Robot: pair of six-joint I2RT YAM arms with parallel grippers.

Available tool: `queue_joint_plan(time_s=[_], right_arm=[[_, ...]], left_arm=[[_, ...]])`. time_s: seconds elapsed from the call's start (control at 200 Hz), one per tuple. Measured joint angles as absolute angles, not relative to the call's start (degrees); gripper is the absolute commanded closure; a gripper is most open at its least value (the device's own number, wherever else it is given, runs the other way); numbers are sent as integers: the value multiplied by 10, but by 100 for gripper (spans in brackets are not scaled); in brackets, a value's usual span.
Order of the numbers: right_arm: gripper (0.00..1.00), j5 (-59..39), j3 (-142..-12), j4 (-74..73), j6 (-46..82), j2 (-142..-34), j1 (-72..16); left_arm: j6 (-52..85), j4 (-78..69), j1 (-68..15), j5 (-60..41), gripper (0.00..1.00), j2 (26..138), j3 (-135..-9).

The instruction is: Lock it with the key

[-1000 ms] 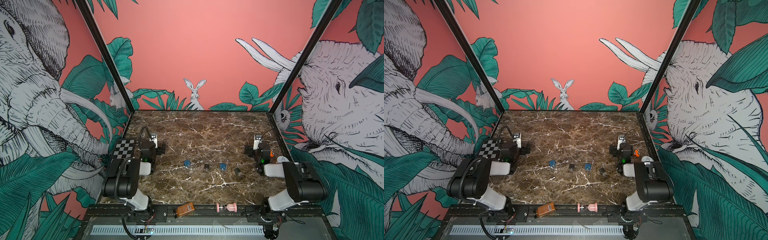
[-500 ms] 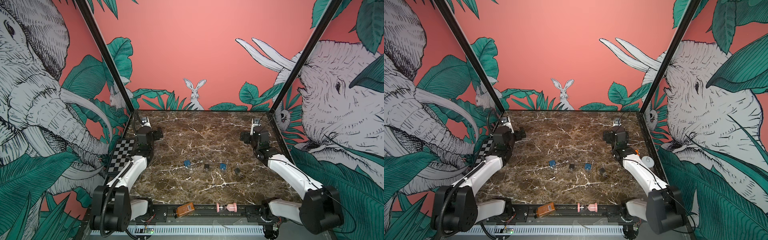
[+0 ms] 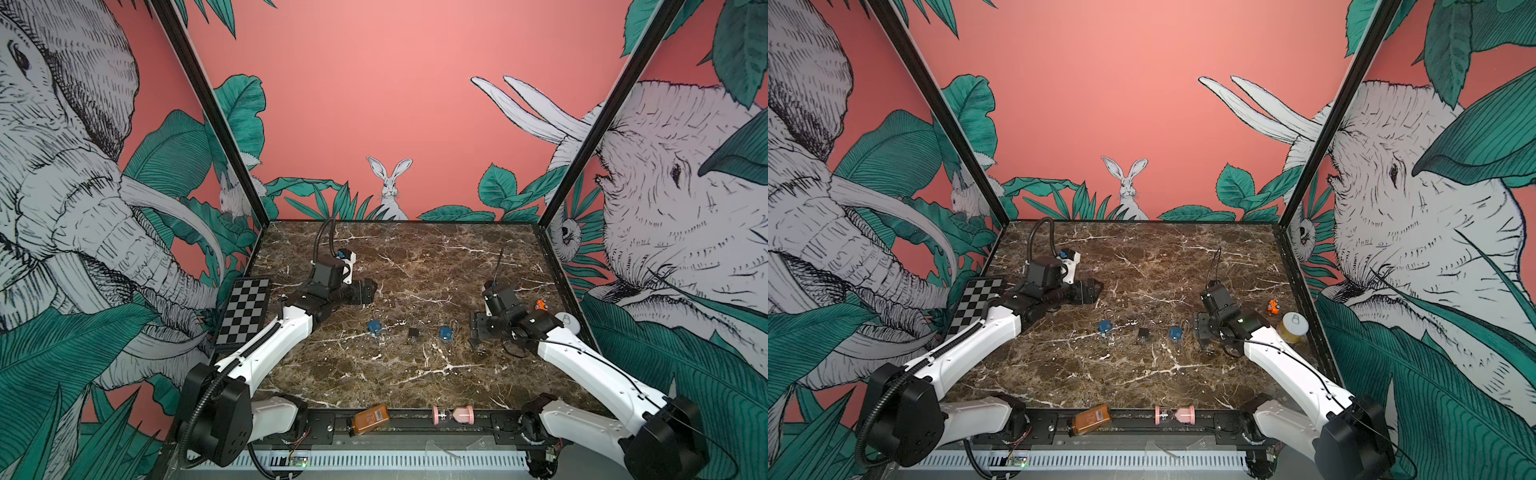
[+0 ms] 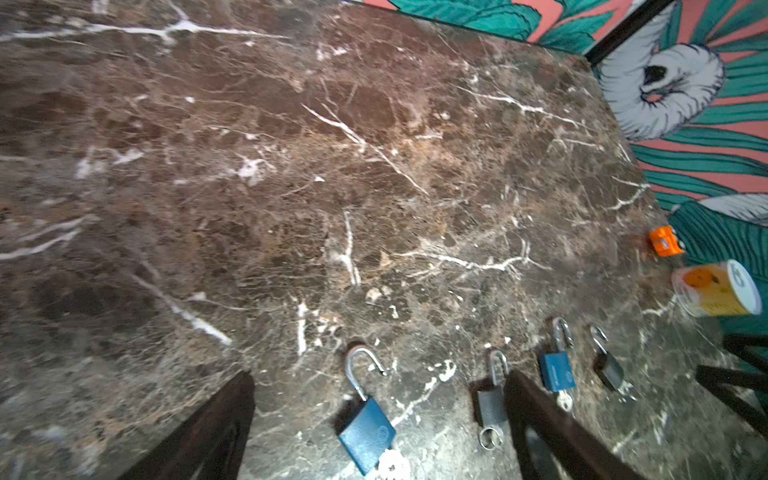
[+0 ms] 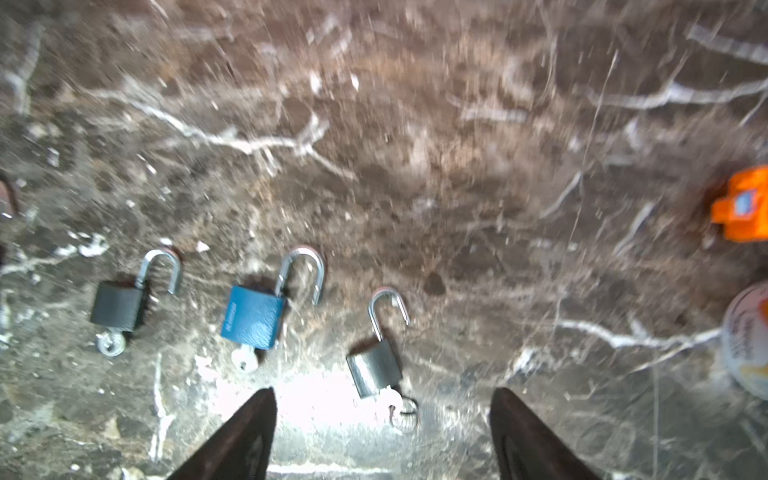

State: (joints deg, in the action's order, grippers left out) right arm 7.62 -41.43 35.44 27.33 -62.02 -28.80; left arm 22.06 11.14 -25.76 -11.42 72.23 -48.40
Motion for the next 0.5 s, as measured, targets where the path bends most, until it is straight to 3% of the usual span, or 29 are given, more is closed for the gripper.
queue_joint_plan(time_s=[0.355,0.435,0.5], right_arm=[[42,29,-358,311,304,-680,-290],[51,29,-359,302,304,-701,-293],[53,32,-363,300,304,-715,-293]], left_arm=[[240,112,-326,-145,9,755,-485],[243,108,-327,-146,10,755,-485],[245,105,-327,-146,9,755,-485]])
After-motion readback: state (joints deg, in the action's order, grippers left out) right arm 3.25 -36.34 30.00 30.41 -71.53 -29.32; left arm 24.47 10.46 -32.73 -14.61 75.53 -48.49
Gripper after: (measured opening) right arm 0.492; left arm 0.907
